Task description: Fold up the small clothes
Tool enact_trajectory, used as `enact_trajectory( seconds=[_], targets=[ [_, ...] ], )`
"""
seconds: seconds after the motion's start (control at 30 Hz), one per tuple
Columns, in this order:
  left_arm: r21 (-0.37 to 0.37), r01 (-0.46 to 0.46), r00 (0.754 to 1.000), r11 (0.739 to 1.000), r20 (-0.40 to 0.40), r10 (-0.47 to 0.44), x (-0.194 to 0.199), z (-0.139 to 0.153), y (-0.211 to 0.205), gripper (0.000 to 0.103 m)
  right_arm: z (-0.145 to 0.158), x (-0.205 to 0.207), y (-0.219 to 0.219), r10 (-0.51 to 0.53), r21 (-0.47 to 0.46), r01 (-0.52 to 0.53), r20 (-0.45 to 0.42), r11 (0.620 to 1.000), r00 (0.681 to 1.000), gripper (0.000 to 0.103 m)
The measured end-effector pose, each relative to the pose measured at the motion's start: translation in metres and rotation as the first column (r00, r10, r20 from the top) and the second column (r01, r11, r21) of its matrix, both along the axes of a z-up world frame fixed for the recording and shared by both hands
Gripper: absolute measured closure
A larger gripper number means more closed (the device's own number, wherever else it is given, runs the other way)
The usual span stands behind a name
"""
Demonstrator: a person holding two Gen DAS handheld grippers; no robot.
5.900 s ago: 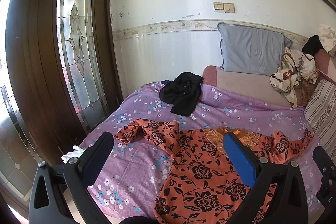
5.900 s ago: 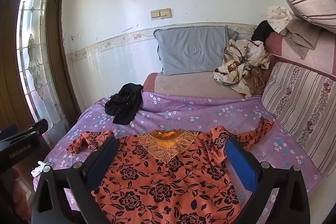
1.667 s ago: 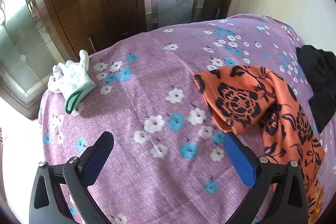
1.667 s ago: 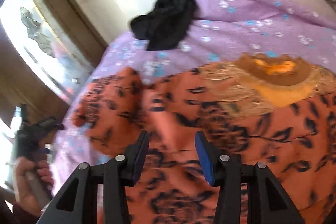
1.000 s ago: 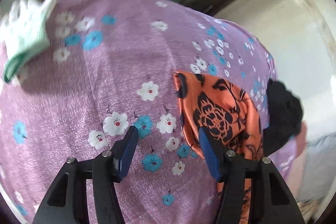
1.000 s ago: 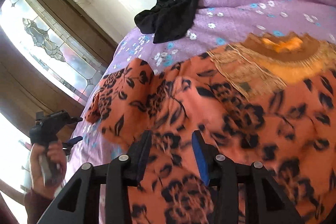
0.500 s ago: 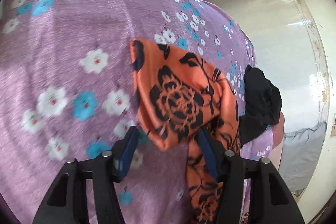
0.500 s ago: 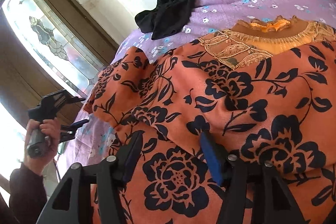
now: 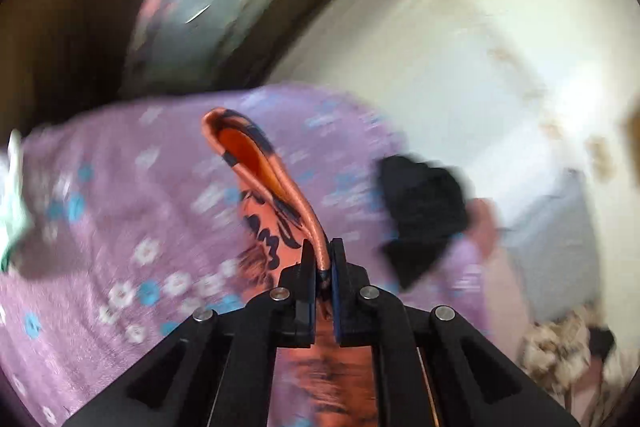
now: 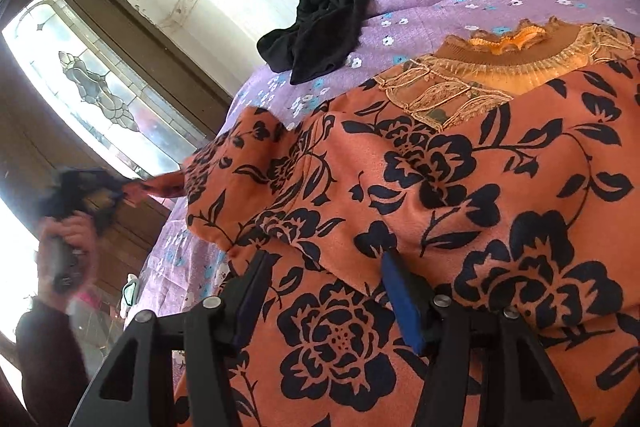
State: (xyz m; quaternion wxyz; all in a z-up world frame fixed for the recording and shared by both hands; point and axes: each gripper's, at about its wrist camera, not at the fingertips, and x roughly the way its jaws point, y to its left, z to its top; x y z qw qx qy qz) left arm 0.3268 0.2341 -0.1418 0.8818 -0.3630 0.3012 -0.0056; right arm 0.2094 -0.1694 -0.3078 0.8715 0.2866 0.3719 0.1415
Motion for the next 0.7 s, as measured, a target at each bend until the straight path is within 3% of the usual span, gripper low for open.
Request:
enact_trajectory(
  seconds=[0.07,0.13,0.27,0.33,0.4,0.43,0.57,0.67,0.7],
  targets=[
    [0.082,0.086,0.990,0.993,0.102,-0.094,-0.018,0.045,-0.023,0.097,0.008,-0.006,0.001,-0.001,-0.022,0.001,0.001,1.000,1.000,0.042],
    [0.145,0.149,0.971,0.978,0.165,-0.173,-0.035,0.071,-0.046,0.097,0.021,-0.015,0.001,0.011,-0.066,-0.009,0.024,0.998,1.000,0.042],
    [0.198,0.340,0.897,0.920,0.227,-0.380,-0.054,0.102,-0.108,0.097,0.054,-0.037,-0.004,0.046,-0.177,-0.026,0.114,0.984,0.992,0.036],
    [0.241,0.444,0.833,0.863,0.243,-0.497,-0.064,0.111,-0.154,0.097,0.067,-0.047,-0.012,0.059,-0.195,-0.030,0.146,0.980,0.987,0.035],
    [0.273,0.504,0.792,0.820,0.234,-0.564,-0.070,0.111,-0.187,0.097,0.082,-0.058,-0.029,0.039,-0.217,0.001,0.182,0.976,0.982,0.035],
    [0.293,0.550,0.757,0.782,0.221,-0.615,-0.072,0.108,-0.215,0.097,0.089,-0.067,-0.045,0.009,-0.224,0.038,0.206,0.974,0.979,0.035],
    [0.297,0.673,0.662,0.677,0.166,-0.731,-0.082,0.093,-0.294,0.097,0.092,-0.095,-0.106,-0.144,-0.208,0.199,0.255,0.958,0.956,0.035],
    [0.292,0.771,0.576,0.566,0.056,-0.815,-0.091,0.058,-0.366,0.097,0.080,-0.113,-0.156,-0.275,-0.134,0.310,0.229,0.941,0.934,0.035],
    [0.276,0.811,0.530,0.516,0.030,-0.848,-0.094,0.041,-0.388,0.096,0.076,-0.118,-0.169,-0.307,-0.112,0.336,0.217,0.935,0.927,0.035]
  ],
)
